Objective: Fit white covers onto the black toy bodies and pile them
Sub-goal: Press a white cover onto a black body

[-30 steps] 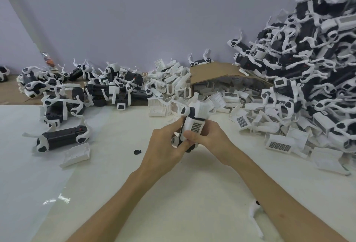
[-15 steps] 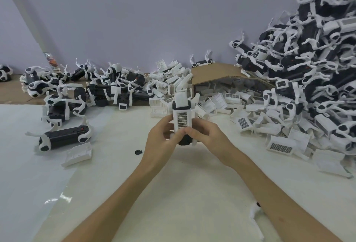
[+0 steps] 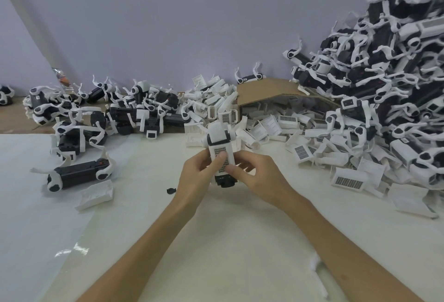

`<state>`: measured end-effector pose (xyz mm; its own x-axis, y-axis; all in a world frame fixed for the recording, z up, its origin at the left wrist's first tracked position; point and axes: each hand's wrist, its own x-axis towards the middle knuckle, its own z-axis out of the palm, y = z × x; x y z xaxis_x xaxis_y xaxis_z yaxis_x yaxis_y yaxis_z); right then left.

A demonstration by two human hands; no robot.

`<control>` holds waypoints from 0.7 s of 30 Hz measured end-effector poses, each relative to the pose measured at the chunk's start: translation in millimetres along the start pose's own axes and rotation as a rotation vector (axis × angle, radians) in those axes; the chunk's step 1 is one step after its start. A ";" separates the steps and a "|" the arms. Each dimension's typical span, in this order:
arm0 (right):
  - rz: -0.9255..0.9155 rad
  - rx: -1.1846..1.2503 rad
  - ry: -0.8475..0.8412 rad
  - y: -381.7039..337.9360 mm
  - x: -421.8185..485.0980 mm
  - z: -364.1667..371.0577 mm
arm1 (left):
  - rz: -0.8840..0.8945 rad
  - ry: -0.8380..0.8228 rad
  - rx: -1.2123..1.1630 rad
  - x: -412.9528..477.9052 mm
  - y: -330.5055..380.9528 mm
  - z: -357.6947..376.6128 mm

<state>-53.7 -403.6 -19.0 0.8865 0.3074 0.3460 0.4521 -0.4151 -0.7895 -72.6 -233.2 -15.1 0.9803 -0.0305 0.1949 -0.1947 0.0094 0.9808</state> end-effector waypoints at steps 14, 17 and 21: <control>-0.320 -0.183 0.486 -3.6 -0.1 -8.4 | 0.166 -0.016 0.325 -9.4 5.3 8.0; -0.394 -0.228 0.490 -5.6 -0.7 -8.2 | 0.197 -0.010 0.385 -10.2 3.6 8.4; -0.382 -0.241 0.518 -7.4 0.1 -8.5 | 0.207 0.012 0.439 -8.9 3.2 7.9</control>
<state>-56.1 -407.9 -8.9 0.5662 0.0462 0.8229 0.6987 -0.5565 -0.4495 -82.2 -240.7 -13.7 0.9194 -0.0608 0.3886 -0.3781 -0.4090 0.8305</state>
